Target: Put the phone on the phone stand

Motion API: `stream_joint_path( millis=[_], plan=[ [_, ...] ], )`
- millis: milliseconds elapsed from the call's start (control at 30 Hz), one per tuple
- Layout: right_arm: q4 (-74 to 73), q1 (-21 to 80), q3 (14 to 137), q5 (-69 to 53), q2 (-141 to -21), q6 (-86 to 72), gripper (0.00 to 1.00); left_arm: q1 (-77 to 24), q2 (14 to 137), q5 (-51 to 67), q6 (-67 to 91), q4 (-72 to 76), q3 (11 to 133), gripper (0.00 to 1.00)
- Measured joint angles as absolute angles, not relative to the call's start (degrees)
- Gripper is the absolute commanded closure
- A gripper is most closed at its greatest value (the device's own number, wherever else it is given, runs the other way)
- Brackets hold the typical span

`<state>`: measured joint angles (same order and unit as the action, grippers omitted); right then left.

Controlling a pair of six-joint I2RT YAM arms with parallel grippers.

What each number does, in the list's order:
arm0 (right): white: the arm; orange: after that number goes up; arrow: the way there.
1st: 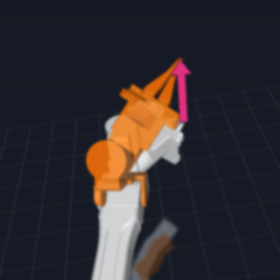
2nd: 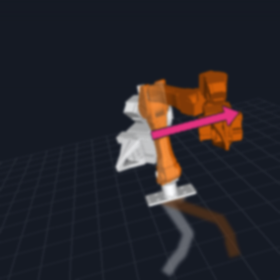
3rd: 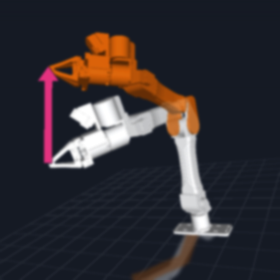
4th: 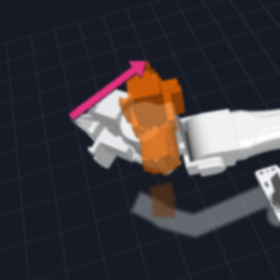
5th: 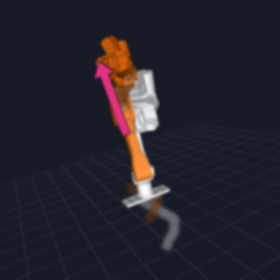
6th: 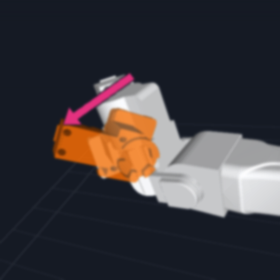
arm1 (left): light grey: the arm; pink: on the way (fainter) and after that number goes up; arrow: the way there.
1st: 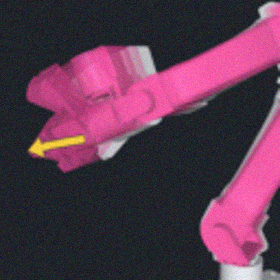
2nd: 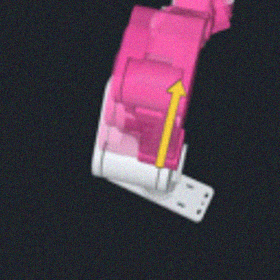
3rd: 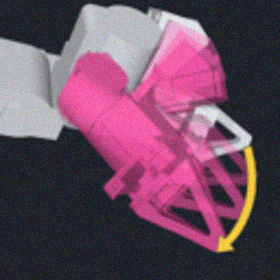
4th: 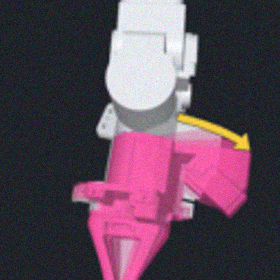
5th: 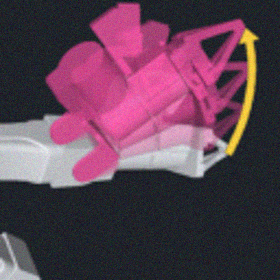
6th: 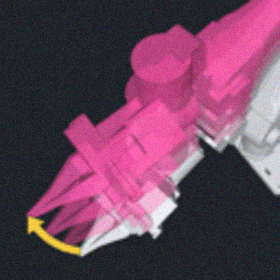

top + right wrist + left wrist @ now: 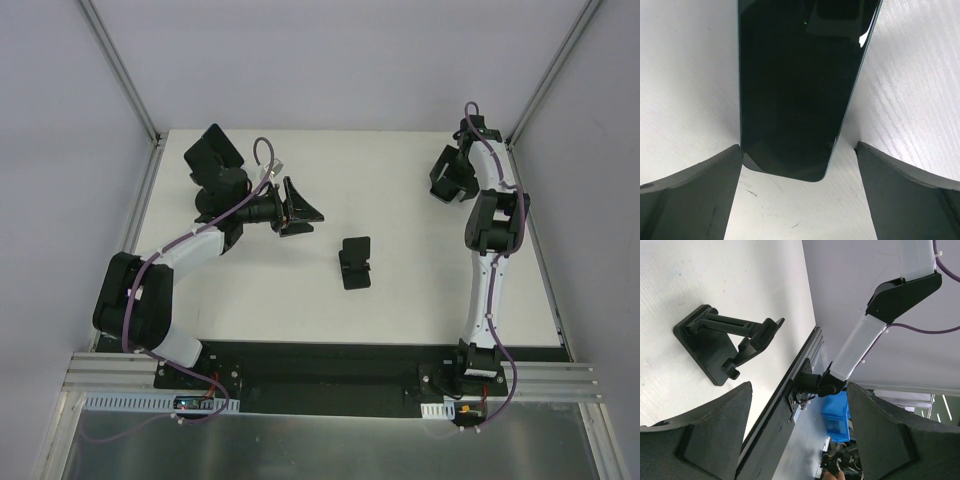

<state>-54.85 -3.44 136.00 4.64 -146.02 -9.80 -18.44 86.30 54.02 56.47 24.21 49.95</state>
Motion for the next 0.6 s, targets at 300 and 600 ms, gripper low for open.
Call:
stream_joint_path(
  millis=[300, 600],
  plan=[
    [-56.1, -2.3, 138.6, 5.2, -147.5, -7.9, 0.04, -18.4, 86.4, 54.0, 56.7, 24.6, 50.0, 0.25],
    [-57.4, -1.3, 138.7, 7.4, -147.7, -7.2, 0.28, -18.5, 86.7, 54.1, 57.2, 24.8, 50.0, 0.25]
  ],
)
